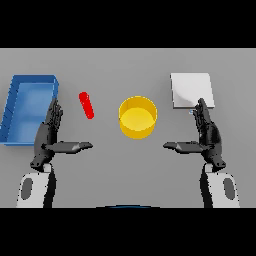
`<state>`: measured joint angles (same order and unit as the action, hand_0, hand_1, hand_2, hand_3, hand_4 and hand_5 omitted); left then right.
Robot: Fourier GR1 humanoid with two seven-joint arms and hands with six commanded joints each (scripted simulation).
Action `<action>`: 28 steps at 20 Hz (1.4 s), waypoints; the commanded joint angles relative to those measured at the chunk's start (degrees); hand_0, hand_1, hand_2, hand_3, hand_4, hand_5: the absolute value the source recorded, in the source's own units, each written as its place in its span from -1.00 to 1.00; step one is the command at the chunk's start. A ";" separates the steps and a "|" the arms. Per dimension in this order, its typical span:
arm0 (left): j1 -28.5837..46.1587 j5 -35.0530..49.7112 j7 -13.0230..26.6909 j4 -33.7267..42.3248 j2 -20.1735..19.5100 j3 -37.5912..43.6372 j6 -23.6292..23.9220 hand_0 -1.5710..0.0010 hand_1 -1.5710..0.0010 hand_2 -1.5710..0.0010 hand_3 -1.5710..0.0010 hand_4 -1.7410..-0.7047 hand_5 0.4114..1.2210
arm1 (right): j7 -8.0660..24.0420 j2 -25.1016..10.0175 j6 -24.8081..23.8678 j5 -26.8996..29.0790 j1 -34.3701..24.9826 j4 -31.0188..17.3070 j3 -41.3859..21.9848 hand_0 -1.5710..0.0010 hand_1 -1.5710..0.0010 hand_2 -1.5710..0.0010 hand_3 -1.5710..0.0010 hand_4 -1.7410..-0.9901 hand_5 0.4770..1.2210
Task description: Pick up the red beaker and tilt it to pour out 1 green nut into yellow bowl. Pick up the yellow bowl and place it on the metallic measuring scale.
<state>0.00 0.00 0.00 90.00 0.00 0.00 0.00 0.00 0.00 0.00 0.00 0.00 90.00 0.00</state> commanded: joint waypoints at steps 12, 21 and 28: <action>6.10 -5.44 2.78 9.13 -3.62 -5.10 -1.37 1.00 1.00 1.00 1.00 0.12 -0.53 | -4.80 -3.42 -5.41 -16.82 5.68 5.13 -6.96 1.00 1.00 1.00 1.00 0.54 -0.69; -1.43 -9.49 1.14 -1.75 -2.86 -5.76 -0.50 1.00 1.00 1.00 1.00 0.01 -0.48 | -4.63 -3.76 -3.61 -14.74 6.36 7.30 -6.76 1.00 1.00 1.00 1.00 0.32 -0.60; -11.43 -10.72 -2.31 -15.39 -3.01 -2.75 1.41 1.00 1.00 1.00 1.00 -0.08 -0.37 | -6.19 -3.85 -2.86 -13.36 6.16 6.94 -6.27 1.00 1.00 1.00 1.00 0.23 -0.58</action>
<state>-11.49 -10.72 -2.12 74.64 -3.02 -2.74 1.44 -6.19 -3.84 -2.84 -13.36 6.18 96.93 -6.28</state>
